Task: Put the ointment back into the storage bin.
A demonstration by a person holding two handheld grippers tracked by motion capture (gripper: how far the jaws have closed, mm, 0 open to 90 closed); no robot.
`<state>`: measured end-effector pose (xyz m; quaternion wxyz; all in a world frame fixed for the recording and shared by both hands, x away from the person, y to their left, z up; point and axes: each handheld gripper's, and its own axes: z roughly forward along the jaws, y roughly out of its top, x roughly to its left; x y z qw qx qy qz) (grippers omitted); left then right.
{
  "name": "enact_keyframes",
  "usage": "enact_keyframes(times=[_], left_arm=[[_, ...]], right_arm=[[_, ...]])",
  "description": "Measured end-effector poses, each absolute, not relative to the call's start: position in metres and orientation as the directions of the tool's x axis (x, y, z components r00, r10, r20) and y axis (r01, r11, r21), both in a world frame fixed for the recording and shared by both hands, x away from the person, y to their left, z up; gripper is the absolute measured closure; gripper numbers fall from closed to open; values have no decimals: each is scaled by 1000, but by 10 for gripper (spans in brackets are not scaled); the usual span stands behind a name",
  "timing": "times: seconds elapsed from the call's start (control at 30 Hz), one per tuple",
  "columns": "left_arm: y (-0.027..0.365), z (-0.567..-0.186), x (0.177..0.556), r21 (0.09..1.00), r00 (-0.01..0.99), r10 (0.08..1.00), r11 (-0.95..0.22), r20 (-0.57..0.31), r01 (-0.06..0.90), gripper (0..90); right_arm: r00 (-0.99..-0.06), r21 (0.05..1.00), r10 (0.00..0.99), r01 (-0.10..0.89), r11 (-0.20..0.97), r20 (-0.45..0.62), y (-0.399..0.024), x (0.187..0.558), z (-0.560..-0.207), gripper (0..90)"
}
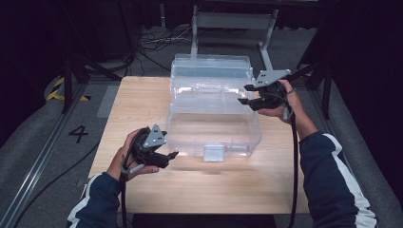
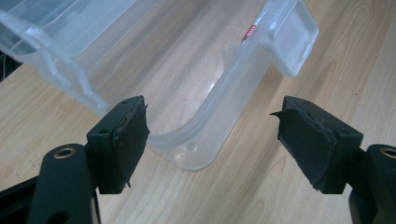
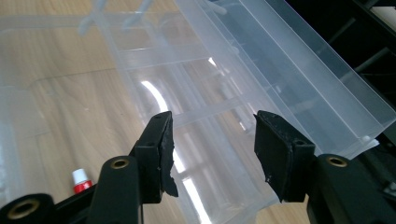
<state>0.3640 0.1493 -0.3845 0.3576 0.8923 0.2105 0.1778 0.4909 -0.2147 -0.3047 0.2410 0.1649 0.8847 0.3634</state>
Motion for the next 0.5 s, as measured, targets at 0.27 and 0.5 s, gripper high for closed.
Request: enact_keyframes(times=[0.27, 0.5], left_arm=[[124, -385, 375, 640, 881, 426, -739, 206, 208, 294], [114, -389, 386, 605, 902, 391, -768, 184, 210, 402]], right_arm=[[-819, 695, 470, 126, 708, -330, -200, 509, -303, 483], [-815, 675, 478, 151, 722, -329, -187, 526, -301, 481]])
